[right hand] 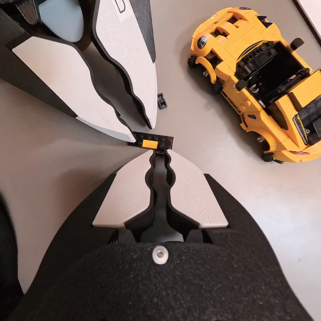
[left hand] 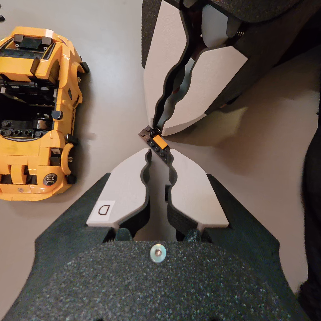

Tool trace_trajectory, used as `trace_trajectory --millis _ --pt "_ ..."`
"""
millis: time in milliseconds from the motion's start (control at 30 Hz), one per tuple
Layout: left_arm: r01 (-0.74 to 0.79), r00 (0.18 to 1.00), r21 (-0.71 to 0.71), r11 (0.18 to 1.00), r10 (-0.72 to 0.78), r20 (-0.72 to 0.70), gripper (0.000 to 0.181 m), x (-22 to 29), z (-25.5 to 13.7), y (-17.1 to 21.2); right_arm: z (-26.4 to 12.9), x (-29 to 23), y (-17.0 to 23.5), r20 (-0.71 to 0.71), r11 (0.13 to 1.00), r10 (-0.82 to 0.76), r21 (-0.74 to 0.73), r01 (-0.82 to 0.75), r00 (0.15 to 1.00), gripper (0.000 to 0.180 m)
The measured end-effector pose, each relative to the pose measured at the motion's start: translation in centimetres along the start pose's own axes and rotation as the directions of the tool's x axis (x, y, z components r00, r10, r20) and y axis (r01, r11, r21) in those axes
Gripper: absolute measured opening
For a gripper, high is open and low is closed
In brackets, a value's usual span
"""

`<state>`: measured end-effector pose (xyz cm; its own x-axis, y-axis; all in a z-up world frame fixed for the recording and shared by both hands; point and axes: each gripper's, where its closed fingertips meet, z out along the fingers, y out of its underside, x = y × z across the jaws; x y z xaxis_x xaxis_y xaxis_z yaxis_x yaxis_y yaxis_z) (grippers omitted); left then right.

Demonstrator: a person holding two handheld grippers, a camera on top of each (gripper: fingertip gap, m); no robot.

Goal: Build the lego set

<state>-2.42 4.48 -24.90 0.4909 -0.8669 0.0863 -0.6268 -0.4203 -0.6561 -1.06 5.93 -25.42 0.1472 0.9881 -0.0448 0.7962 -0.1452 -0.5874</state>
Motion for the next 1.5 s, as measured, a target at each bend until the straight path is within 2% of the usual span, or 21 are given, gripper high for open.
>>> trace_trajectory --millis 233,433,800,1033,1500 --pt "0.002 1.000 0.002 1.000 -0.002 0.002 0.017 0.0 0.0 0.0 -0.6 0.2 -0.6 0.014 0.999 0.005 0.039 -0.005 1.000 0.010" --pt "0.033 0.999 -0.005 0.999 -0.033 -0.008 0.025 0.3 0.2 0.0 -0.5 0.0 -0.6 0.052 0.999 0.004 0.043 -0.006 0.999 0.010" --pt "0.004 1.000 -0.028 1.000 -0.004 0.001 0.024 0.5 0.7 0.3 0.0 0.1 -0.5 0.074 0.999 0.014 0.028 -0.017 0.997 0.004" --pt "-0.014 1.000 -0.024 1.000 0.014 0.009 0.024 0.4 0.7 0.3 0.1 0.1 -0.7 0.110 1.000 -0.001 -0.014 0.003 0.994 0.004" --pt "-0.024 1.000 -0.024 0.999 0.024 0.011 0.024 0.3 0.7 0.3 0.3 0.1 -0.8 0.167 0.979 -0.045 -0.187 0.077 0.985 0.005"
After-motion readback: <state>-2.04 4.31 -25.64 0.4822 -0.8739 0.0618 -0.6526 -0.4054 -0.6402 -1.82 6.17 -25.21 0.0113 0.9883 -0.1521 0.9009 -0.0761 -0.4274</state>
